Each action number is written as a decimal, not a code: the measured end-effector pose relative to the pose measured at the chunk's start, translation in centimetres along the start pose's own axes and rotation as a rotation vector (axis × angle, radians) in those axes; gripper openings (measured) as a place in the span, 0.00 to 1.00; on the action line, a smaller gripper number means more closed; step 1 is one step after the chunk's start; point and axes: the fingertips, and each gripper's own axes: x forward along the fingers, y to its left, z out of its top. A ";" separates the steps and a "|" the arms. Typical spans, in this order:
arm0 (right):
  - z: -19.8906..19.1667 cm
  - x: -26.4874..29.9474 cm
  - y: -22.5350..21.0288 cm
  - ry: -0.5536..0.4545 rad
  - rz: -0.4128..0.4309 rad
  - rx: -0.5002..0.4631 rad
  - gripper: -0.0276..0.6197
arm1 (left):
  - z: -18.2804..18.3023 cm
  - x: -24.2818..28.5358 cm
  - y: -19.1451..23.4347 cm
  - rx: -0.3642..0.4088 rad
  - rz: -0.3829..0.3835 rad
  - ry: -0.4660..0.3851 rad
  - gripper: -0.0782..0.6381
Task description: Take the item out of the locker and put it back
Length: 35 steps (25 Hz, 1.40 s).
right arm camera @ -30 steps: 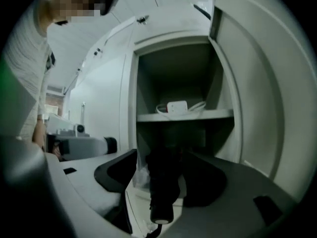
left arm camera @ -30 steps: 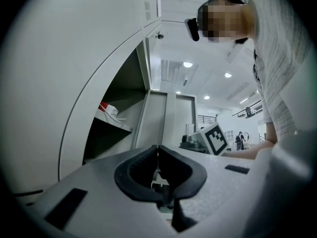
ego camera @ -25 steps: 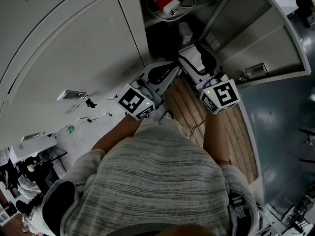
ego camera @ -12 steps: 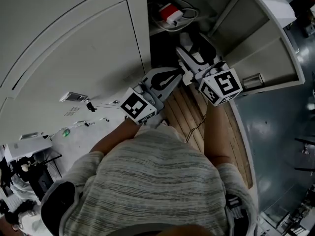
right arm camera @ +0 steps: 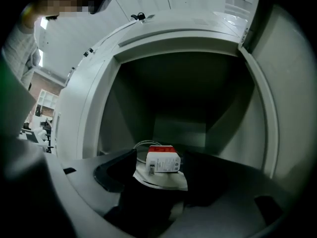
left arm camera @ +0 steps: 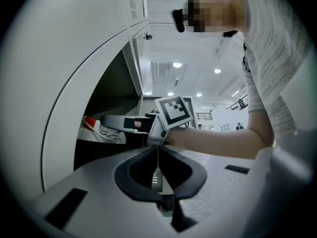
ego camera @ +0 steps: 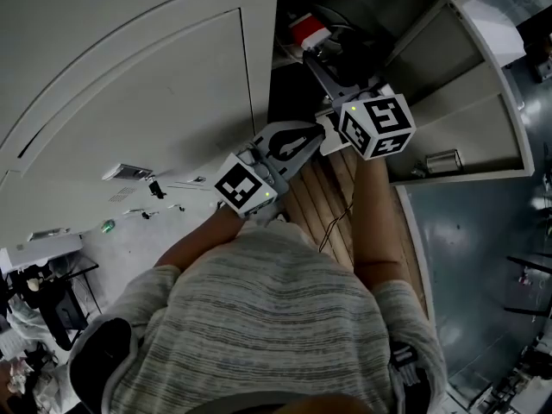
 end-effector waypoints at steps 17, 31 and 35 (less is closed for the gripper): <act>-1.7 3.8 -0.9 0.272 0.037 0.000 0.48 | -0.1 0.3 0.9 -0.012 0.005 -0.008 0.13; 0.0 2.3 -0.8 0.044 -0.008 -0.056 0.48 | 0.0 0.4 1.0 -0.009 -0.002 0.001 0.13; 2.0 1.2 -1.3 -0.065 -0.043 -0.057 0.48 | 0.5 0.5 0.7 -0.001 -0.008 -0.005 0.13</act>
